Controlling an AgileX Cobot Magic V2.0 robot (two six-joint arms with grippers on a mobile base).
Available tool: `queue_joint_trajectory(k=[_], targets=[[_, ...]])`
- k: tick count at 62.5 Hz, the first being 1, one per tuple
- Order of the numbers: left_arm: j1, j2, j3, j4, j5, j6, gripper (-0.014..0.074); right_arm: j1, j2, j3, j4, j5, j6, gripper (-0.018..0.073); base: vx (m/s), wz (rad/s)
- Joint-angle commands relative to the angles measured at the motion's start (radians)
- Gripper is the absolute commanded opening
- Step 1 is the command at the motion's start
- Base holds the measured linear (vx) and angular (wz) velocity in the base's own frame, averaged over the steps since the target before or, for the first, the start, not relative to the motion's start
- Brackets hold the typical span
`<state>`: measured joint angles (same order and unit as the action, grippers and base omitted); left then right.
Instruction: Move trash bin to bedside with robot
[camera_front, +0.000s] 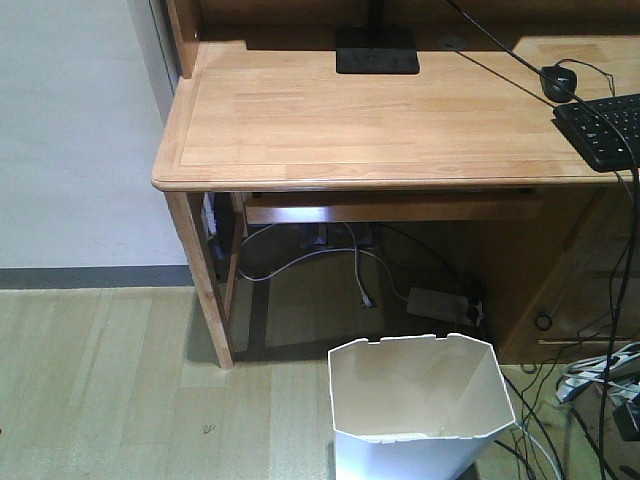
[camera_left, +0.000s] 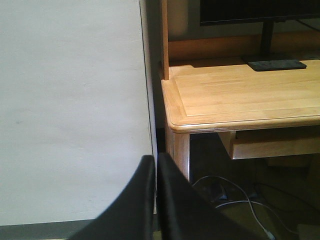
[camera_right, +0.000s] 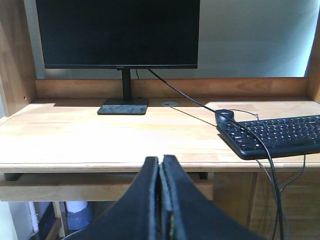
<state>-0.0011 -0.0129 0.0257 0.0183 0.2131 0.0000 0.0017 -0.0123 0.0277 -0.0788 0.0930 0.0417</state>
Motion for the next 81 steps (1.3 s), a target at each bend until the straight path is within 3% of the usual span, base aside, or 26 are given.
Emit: queue_joint_trajectory(k=[1,60,75,81], targets=[[-0.002,-0.014,0.019,-0.004,-0.068,0.000,-0.0006,0.001,-0.011,0.007,0.003,-0.069,-0.009,-0.0009,0.00,0.00],[-0.002,-0.014,0.019,-0.004,-0.068,0.000,-0.0006,0.001,-0.011,0.007,0.003,-0.072,-0.009,-0.0009,0.00,0.00],[-0.002,-0.014,0.019,-0.004,-0.068,0.000,-0.0006,0.001,-0.011,-0.002,0.008,-0.232,0.016,-0.0009,0.00,0.00],[-0.002,-0.014,0.019,-0.004,-0.068,0.000,-0.0006,0.001,-0.002,-0.044,0.007,-0.218,0.009,-0.0009,0.00,0.00]])
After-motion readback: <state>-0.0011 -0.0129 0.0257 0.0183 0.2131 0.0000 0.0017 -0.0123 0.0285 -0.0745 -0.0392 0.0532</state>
